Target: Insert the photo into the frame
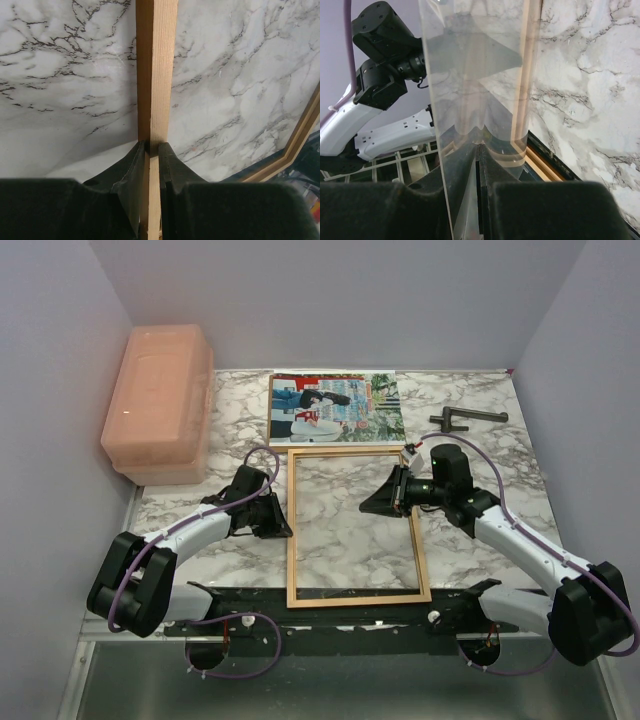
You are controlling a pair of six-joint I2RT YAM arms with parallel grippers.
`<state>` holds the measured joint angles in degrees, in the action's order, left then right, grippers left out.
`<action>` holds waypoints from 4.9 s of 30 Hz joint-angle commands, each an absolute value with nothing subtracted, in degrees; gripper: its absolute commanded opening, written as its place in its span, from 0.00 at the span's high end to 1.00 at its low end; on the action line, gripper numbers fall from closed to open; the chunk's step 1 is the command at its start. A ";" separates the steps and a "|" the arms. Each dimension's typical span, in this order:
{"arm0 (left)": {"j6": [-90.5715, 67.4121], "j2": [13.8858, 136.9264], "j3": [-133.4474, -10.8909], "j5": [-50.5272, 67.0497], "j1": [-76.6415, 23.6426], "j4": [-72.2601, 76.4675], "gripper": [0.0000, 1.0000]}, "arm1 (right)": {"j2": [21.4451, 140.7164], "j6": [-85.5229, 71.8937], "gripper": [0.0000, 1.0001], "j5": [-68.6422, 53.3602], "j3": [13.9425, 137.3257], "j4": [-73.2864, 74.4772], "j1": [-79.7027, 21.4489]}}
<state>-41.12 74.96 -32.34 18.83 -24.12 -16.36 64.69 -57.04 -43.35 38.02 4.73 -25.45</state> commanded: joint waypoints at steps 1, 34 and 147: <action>-38.58 77.86 -29.79 13.61 -24.95 -20.24 0.83 | 64.07 -57.24 0.83 -43.92 36.39 3.78 -26.37; -38.50 77.92 -29.97 13.45 -25.23 -20.44 0.83 | 66.65 -50.75 0.83 -47.83 36.76 3.40 -26.34; -37.97 79.23 -30.79 13.47 -25.50 -20.94 0.83 | 82.37 -31.12 0.00 -10.55 47.84 40.24 -26.48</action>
<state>-40.32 76.05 -33.34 18.87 -24.77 -16.73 81.12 -31.44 -10.02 47.20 39.11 -25.93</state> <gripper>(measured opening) 0.176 0.997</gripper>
